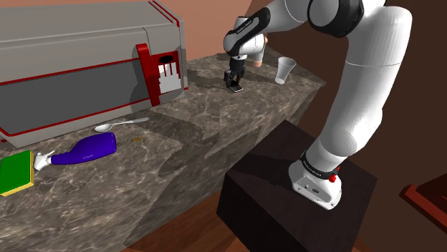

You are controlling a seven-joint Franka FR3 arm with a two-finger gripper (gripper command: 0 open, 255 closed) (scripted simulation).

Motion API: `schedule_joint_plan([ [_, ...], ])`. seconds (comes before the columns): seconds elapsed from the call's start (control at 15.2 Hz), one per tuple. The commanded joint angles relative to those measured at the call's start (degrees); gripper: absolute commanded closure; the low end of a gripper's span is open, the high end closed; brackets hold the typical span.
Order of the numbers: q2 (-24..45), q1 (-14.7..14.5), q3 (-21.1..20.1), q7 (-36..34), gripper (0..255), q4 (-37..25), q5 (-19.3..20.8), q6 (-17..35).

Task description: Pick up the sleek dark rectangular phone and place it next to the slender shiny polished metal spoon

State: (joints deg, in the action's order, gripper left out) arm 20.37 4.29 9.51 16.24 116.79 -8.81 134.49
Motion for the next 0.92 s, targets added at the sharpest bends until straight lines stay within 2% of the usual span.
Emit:
schedule_joint_plan([
  [0.0,-0.93,-0.06,0.16,-0.2,255,-0.23,0.31,-1.18],
  [0.86,-6.91,-0.52,0.87,-1.82,255,-2.88,2.27,-9.64],
])
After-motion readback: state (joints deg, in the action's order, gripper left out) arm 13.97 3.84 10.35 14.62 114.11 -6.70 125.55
